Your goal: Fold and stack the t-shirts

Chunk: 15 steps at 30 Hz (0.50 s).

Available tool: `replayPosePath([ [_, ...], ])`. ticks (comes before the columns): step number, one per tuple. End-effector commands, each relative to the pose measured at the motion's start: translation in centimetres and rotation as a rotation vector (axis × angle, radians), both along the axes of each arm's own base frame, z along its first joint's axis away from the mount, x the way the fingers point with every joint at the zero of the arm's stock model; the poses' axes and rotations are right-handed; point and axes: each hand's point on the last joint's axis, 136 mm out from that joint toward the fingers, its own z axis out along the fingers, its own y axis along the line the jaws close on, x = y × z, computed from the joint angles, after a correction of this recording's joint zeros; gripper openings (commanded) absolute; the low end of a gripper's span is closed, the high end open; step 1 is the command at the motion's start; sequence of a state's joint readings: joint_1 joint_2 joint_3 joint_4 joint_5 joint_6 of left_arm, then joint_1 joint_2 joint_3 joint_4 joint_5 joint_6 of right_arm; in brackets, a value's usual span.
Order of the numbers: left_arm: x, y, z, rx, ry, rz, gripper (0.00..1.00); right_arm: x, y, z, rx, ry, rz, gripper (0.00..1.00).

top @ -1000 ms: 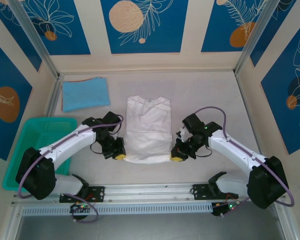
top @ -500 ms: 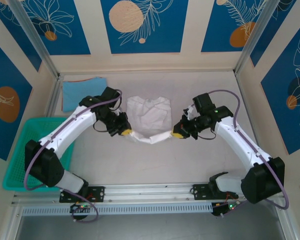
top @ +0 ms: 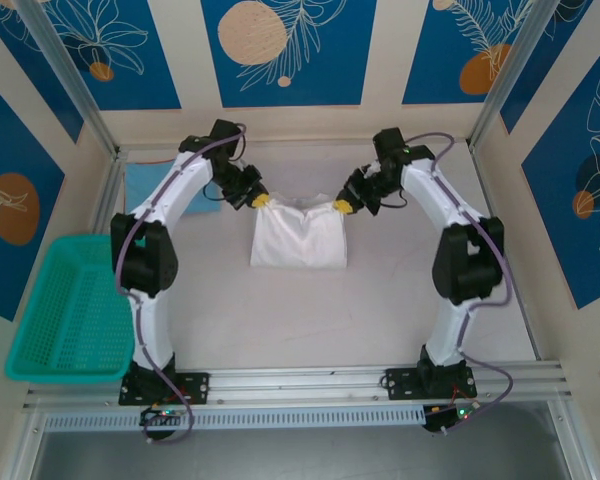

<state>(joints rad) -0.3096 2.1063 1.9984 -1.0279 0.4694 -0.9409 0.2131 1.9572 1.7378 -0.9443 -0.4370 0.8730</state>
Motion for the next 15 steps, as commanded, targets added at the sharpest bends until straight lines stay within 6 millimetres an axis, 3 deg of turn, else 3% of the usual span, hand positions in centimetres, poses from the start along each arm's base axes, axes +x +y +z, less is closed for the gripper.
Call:
replayPosePath([
  [1, 3.8, 2.9, -3.2, 0.063, 0.061, 0.114, 0.16, 3.5, -0.6, -3.1, -0.022, 0.132, -0.075, 0.0],
  [2, 5.2, 3.7, -3.7, 0.072, 0.06, 0.156, 0.18, 5.3, -0.5, -4.2, -0.012, 0.152, -0.1, 0.0],
  [4, 7.5, 5.3, -4.9, 0.082, 0.069, 0.242, 0.23, 8.0, -0.7, -5.5, -0.003, 0.193, -0.156, 0.19],
  [5, 8.5, 6.2, -4.8, 0.089, 0.056, 0.285, 0.33, 9.4, -0.6, -5.7, 0.026, 0.203, -0.173, 0.24],
  [7, 9.8, 7.4, -4.6, 0.093, 0.043, 0.35, 0.81, 10.3, -2.2, -6.2, -0.015, 0.263, -0.241, 0.41],
  [8, 10.5, 7.3, -4.1, 0.047, 0.036, 0.354, 0.86, 10.5, -3.0, -6.0, -0.031, 0.27, -0.259, 0.49],
  [11, 11.1, 8.6, -0.4, 0.092, -0.07, 0.321, 0.82, 10.6, -3.7, -4.1, -0.035, 0.194, -0.24, 0.56],
  [15, 8.8, 8.2, 2.1, 0.12, -0.138, 0.254, 0.78, 7.0, -3.6, -2.7, -0.07, 0.124, -0.189, 0.54],
])
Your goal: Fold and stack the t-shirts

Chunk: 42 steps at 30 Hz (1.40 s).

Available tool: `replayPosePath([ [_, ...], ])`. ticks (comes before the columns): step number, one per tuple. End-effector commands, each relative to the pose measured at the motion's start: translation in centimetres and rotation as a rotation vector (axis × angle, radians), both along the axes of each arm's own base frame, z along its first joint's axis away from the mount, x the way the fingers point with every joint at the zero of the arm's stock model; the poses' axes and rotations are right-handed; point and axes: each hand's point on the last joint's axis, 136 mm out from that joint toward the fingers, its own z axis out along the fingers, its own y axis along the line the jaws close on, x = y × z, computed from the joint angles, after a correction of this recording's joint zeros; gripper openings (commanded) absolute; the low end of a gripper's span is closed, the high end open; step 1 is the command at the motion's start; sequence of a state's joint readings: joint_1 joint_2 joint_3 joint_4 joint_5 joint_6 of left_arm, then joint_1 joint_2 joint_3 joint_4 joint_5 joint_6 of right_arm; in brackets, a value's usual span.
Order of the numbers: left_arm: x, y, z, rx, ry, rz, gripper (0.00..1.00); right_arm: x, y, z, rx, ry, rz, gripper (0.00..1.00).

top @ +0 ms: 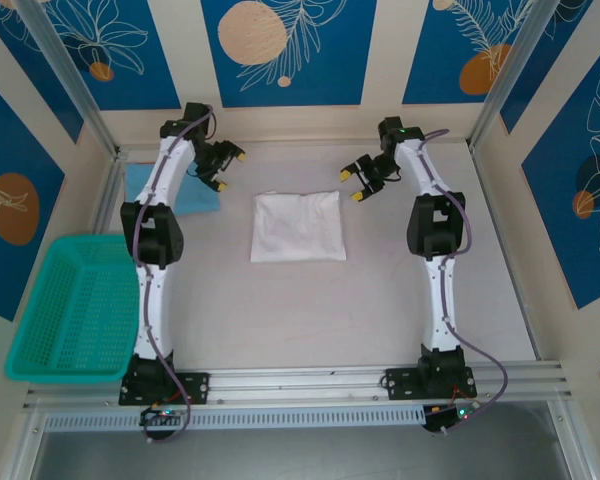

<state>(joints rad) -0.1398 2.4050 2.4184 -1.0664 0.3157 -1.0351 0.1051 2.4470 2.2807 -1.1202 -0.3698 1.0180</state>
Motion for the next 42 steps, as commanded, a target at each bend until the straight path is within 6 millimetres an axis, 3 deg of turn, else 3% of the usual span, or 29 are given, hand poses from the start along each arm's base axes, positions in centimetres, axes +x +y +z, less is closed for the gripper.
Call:
replayPosePath([
  [1, -3.3, -1.6, 4.4, 0.037, -0.071, -0.088, 0.75, -4.1, 1.7, 5.5, 0.009, -0.119, 0.071, 0.52],
  [6, -8.7, -7.8, 2.2, 0.049, -0.04, -0.326, 0.58, -10.3, 5.0, 4.0, 0.059, -0.152, 0.185, 0.37],
  [8, -10.9, -10.2, 0.1, 0.033, -0.002, -0.404, 0.5, -12.2, 6.3, 2.4, 0.092, -0.135, 0.202, 0.29],
  [11, -13.3, -13.0, -2.9, 0.015, 0.023, -0.492, 0.48, -13.8, 8.3, -0.2, 0.126, -0.105, 0.224, 0.24],
  [15, -15.4, -13.5, -7.2, 0.05, 0.08, -0.56, 0.46, -14.9, 9.6, -3.2, 0.089, -0.079, 0.288, 0.21],
  [19, -17.6, -12.7, -11.0, 0.069, 0.15, -0.593, 0.46, -16.4, 9.0, -6.6, 0.046, -0.023, 0.306, 0.19],
  [22, -19.8, -11.8, -12.3, 0.109, 0.185, -0.636, 0.46, -18.0, 8.3, -8.0, 0.028, 0.005, 0.331, 0.18],
  [26, -23.5, -10.8, -13.1, 0.101, 0.224, -0.67, 0.47, -20.8, 7.6, -8.5, 0.012, -0.003, 0.393, 0.18],
  [31, -28.8, -9.4, -13.2, 0.1, 0.291, -0.723, 0.49, -24.6, 7.1, -7.4, -0.02, -0.046, 0.493, 0.18],
  [34, -30.6, -8.5, -11.6, 0.111, 0.305, -0.745, 0.55, -26.1, 7.7, -5.4, 0.008, -0.093, 0.535, 0.2],
  [38, -29.0, -7.8, -7.3, 0.132, 0.24, -0.741, 0.69, -24.7, 8.9, -0.4, 0.051, -0.255, 0.556, 0.27],
  [42, -24.4, -8.9, -3.7, -0.013, 0.149, -0.675, 0.67, -20.6, 9.6, 2.6, 0.067, -0.377, 0.495, 0.32],
])
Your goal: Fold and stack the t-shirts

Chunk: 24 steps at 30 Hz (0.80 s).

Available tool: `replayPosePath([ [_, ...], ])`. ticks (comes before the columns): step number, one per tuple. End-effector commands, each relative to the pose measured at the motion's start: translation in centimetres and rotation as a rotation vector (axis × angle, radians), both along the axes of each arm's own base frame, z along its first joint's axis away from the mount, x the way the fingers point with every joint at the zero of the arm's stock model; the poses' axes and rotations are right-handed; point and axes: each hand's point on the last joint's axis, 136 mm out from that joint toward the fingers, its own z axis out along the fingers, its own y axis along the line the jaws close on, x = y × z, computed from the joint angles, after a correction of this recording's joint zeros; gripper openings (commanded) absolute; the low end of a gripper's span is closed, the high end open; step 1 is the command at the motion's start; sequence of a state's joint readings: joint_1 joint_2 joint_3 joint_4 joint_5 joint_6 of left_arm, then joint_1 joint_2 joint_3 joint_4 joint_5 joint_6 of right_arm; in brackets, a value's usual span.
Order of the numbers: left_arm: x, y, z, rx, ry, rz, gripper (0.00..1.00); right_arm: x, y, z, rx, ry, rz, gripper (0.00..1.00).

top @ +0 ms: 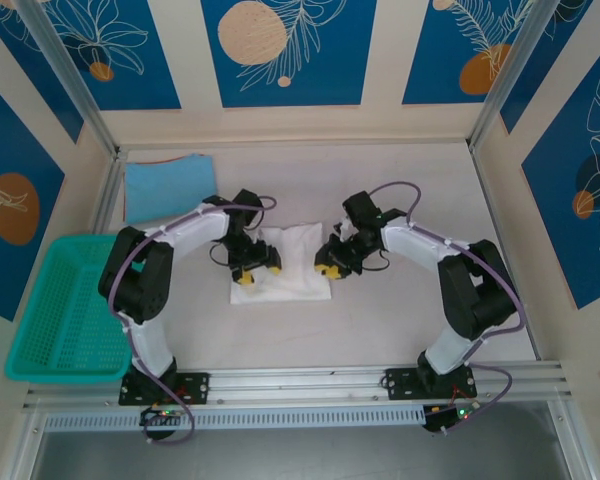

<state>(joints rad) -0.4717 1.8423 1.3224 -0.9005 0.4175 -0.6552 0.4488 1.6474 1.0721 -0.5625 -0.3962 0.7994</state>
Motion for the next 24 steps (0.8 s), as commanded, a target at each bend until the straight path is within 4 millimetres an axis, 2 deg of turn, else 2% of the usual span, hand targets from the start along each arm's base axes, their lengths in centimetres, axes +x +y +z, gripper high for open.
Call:
replayPosePath([
  [1, 3.7, -0.2, 4.0, -0.093, -0.057, 0.024, 0.65, 3.9, 0.8, 2.5, 0.049, -0.105, -0.034, 0.33],
  [3, 6.0, -0.3, 4.6, -0.078, -0.096, 0.007, 0.6, 5.9, 1.8, 2.5, 0.052, -0.104, -0.043, 0.33],
  [5, 7.9, -0.6, 4.3, -0.075, -0.119, -0.007, 0.52, 7.9, 2.6, 2.0, 0.043, -0.084, -0.05, 0.32],
  [10, 12.4, 0.5, 1.3, -0.047, -0.115, 0.03, 0.41, 12.3, 3.5, -1.4, -0.001, 0.0, -0.089, 0.26],
  [12, 13.5, 1.1, -0.1, -0.048, -0.102, 0.051, 0.38, 13.5, 3.3, -2.6, -0.012, 0.038, -0.103, 0.25],
  [16, 14.7, 3.6, -2.5, 0.012, -0.086, 0.098, 0.35, 14.9, 2.5, -5.2, -0.04, 0.101, -0.142, 0.24],
  [20, 14.5, 6.1, -4.4, 0.062, -0.042, 0.163, 0.34, 15.4, 1.0, -7.3, -0.069, 0.162, -0.189, 0.23],
  [24, 14.1, 6.6, -4.1, 0.074, -0.061, 0.179, 0.36, 15.7, 0.2, -7.5, -0.085, 0.168, -0.212, 0.23],
])
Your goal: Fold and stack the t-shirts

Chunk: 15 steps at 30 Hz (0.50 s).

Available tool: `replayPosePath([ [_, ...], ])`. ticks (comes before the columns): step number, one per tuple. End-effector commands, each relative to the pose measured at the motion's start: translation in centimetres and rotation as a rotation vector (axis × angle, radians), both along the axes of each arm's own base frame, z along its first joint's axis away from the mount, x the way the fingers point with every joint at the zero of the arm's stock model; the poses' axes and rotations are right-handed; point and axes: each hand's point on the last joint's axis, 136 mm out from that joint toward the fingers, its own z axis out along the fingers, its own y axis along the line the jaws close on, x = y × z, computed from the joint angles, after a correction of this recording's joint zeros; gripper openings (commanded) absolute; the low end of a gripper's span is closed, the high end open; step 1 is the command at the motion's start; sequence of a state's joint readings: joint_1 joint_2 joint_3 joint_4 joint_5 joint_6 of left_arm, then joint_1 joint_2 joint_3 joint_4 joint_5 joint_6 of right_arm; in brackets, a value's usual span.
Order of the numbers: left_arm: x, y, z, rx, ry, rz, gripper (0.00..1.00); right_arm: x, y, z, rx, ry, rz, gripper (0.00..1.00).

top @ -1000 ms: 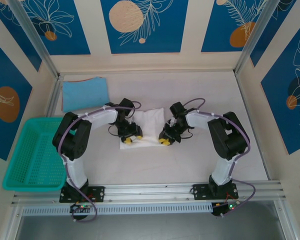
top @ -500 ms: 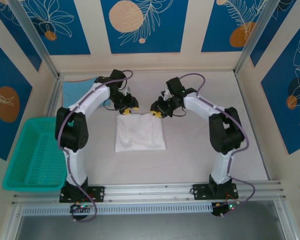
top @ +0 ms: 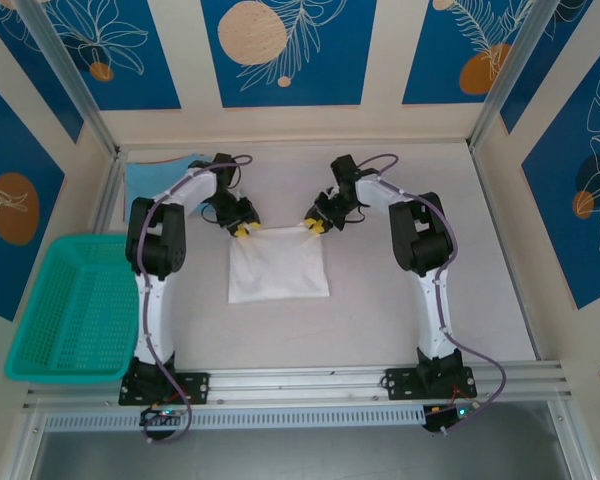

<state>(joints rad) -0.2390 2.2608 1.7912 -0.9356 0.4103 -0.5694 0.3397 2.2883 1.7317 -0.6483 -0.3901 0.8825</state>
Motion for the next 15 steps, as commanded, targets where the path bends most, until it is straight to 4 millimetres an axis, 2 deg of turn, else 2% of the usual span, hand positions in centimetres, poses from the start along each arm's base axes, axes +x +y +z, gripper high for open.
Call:
replayPosePath([
  [1, -0.4, 2.1, 0.0, 0.083, -0.004, 0.032, 0.38, -0.1, -1.4, -0.7, -0.052, 0.053, -0.039, 0.23],
  [4, 0.2, 2.1, 1.4, 0.068, -0.023, 0.058, 0.44, 0.3, -1.3, 0.5, -0.047, 0.031, -0.042, 0.25],
  [8, 1.2, 2.2, 5.1, 0.061, -0.096, 0.071, 0.69, 0.6, -1.0, 3.8, -0.026, -0.026, -0.049, 0.29],
  [10, 1.3, 2.9, 7.0, 0.08, -0.137, 0.076, 0.81, 0.5, -1.0, 5.9, -0.018, -0.066, -0.045, 0.33],
  [12, 1.0, 4.0, 8.2, 0.101, -0.162, 0.091, 0.9, 0.1, -0.8, 7.8, -0.008, -0.109, -0.027, 0.37],
  [15, -0.1, 5.3, 9.0, 0.095, -0.159, 0.098, 0.94, -1.3, -0.8, 9.9, 0.011, -0.145, 0.004, 0.46],
])
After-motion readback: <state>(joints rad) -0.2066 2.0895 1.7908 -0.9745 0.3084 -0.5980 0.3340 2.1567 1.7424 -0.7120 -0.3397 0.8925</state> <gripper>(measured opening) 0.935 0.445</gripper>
